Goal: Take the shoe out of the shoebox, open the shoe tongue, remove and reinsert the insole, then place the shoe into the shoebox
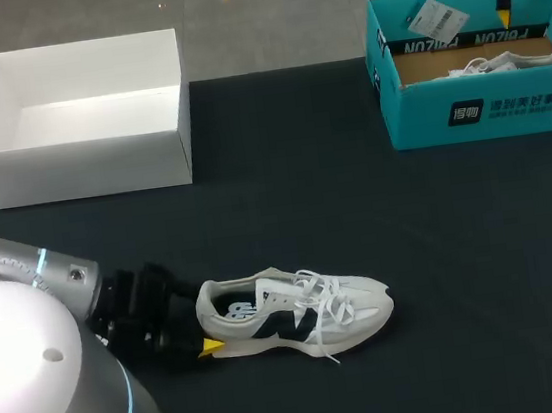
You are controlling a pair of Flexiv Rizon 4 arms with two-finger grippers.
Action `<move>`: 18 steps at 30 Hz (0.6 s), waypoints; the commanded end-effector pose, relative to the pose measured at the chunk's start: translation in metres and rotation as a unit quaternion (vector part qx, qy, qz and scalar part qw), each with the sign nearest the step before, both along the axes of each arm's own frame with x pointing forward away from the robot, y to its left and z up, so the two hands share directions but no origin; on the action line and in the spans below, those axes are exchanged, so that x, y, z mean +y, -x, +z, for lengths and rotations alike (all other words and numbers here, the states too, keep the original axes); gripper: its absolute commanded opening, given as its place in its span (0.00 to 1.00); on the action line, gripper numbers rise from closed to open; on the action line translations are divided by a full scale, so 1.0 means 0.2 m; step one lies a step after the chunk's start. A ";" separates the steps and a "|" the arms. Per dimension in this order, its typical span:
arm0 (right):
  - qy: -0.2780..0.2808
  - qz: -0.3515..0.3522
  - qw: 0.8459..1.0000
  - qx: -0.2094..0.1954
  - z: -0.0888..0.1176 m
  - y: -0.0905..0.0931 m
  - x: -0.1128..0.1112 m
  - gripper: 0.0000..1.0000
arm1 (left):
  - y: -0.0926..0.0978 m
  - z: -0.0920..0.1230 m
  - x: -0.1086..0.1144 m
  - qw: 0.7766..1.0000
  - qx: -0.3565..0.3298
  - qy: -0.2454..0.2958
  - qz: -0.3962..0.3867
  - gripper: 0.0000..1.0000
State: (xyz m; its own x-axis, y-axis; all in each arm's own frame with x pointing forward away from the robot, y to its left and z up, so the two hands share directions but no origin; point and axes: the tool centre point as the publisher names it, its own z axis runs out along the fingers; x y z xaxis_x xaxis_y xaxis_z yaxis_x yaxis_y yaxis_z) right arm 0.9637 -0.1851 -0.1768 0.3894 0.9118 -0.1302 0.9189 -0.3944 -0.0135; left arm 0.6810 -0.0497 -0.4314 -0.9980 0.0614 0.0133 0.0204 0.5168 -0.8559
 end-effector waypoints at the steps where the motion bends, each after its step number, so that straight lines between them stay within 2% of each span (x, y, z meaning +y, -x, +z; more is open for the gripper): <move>1: 0.008 -0.012 1.000 -0.006 -0.11 0.21 0.11 1.00 | -0.02 -0.09 -0.01 1.000 0.001 -0.001 -0.001 0.00; 4: -0.018 -0.033 0.999 0.004 -0.16 0.36 0.19 1.00 | -0.02 -0.09 -0.01 1.000 0.001 -0.001 -0.001 0.00; 7: -0.040 -0.035 0.998 0.035 -0.22 0.46 0.28 1.00 | -0.02 -0.09 -0.01 1.000 0.001 -0.001 -0.001 0.00; 18: -0.040 -0.035 0.998 0.035 -0.22 0.46 0.28 1.00 | -0.02 -0.09 -0.01 1.000 0.001 -0.001 -0.001 0.00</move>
